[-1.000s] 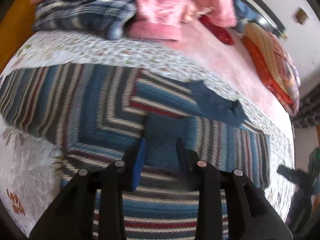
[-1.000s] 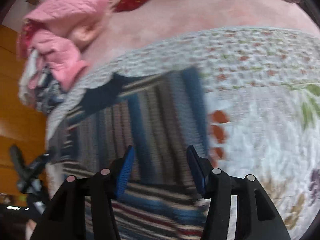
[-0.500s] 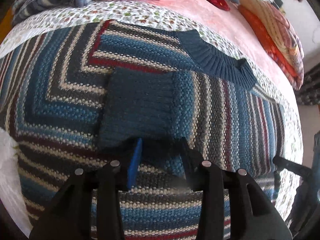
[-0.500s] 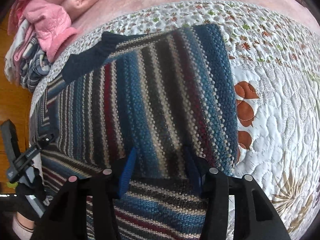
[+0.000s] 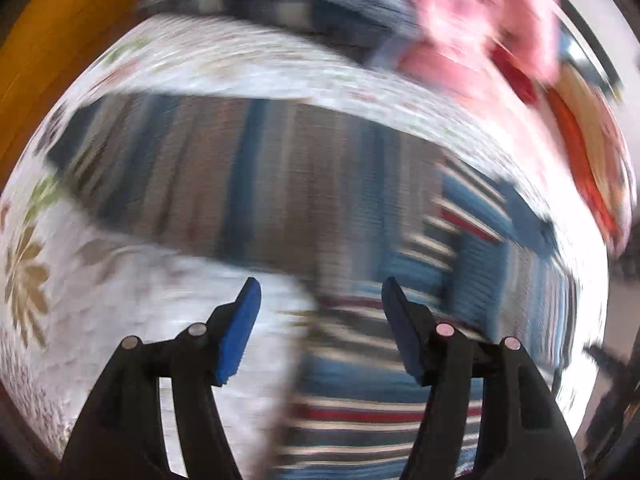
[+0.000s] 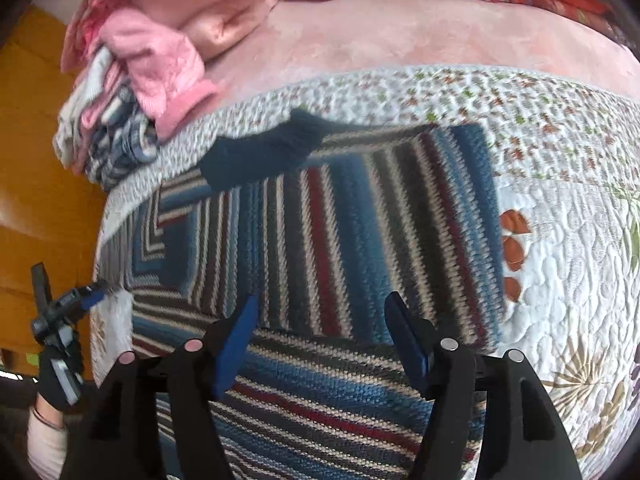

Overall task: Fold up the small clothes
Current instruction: 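Fold the held sleeve across the sweater body with the left tool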

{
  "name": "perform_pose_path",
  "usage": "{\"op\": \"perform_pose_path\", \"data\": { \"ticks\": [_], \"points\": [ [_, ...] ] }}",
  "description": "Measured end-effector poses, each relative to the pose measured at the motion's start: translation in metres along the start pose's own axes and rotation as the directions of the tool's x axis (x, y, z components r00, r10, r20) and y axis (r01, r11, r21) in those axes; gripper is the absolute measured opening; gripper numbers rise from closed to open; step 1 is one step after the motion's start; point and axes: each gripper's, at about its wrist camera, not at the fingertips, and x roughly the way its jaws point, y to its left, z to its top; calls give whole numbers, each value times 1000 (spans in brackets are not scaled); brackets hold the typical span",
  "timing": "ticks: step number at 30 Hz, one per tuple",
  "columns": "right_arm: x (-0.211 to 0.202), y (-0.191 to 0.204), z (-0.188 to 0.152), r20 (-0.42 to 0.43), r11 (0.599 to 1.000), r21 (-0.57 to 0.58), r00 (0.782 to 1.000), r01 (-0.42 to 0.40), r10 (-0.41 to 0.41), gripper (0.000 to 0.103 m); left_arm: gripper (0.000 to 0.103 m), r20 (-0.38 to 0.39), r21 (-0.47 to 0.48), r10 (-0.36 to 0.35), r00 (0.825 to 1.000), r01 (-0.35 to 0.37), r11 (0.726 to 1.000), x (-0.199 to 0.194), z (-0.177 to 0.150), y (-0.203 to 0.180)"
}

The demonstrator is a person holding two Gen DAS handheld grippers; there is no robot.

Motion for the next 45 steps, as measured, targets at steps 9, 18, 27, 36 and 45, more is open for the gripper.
{"op": "perform_pose_path", "data": {
  "ticks": [9,18,27,36,45],
  "points": [
    [31,7,-9,-56,995,-68,995,78,-82,67,61,49,-379,-45,998,60,923,5,33,154],
    [41,-2,-13,-70,988,-81,988,132,-137,67,61,141,-451,-105,984,158,878,25,50,190],
    [49,-6,-14,-76,983,-88,983,162,-169,66,24,219,-458,-101,971,194,868,32,68,201],
    [58,-4,-11,-76,980,-97,980,176,-184,66,11,270,-369,-64,961,165,915,12,75,177],
    [51,-15,-6,-72,987,-44,985,155,-158,65,10,297,-176,-138,945,196,965,-24,67,96]
  ]
}}
